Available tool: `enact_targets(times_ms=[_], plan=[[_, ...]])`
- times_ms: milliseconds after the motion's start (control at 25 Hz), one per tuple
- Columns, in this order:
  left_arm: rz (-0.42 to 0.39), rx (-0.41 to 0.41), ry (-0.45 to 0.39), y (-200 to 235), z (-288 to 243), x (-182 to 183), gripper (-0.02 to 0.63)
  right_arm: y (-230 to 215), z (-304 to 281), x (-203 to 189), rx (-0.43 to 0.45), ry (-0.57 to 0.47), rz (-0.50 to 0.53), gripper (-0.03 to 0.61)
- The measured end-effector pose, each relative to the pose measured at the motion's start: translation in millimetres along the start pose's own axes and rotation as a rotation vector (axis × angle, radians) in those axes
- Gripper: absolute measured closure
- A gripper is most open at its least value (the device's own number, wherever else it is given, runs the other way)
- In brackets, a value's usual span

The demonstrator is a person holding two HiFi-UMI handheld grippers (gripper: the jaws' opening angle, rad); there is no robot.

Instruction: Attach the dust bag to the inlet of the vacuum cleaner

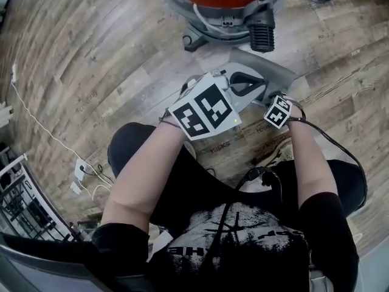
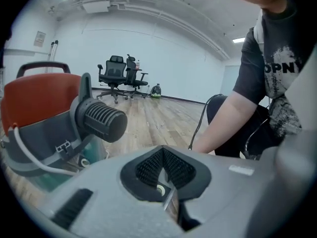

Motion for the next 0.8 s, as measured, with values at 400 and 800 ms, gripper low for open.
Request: enact_targets(times_ms=[400,800], plan=[[-0.007,-0.089,0.004,-15,-4,-7,0.617,-9,20,4,-0.1,0.009,0.023,0.552],[-0.097,-0.089,0.115,-4,7,-49,0.554,-26,125,42,-0.139,-0.056,0.055,0.561]])
Point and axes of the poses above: the fingertips, and each gripper's own axes: z backward along the fingers, y to its left, x out of its top, the point moved 2 cm from there along z, backward along the fingers, and after that the axes turned 2 degrees about x, right-handed, at the moved point
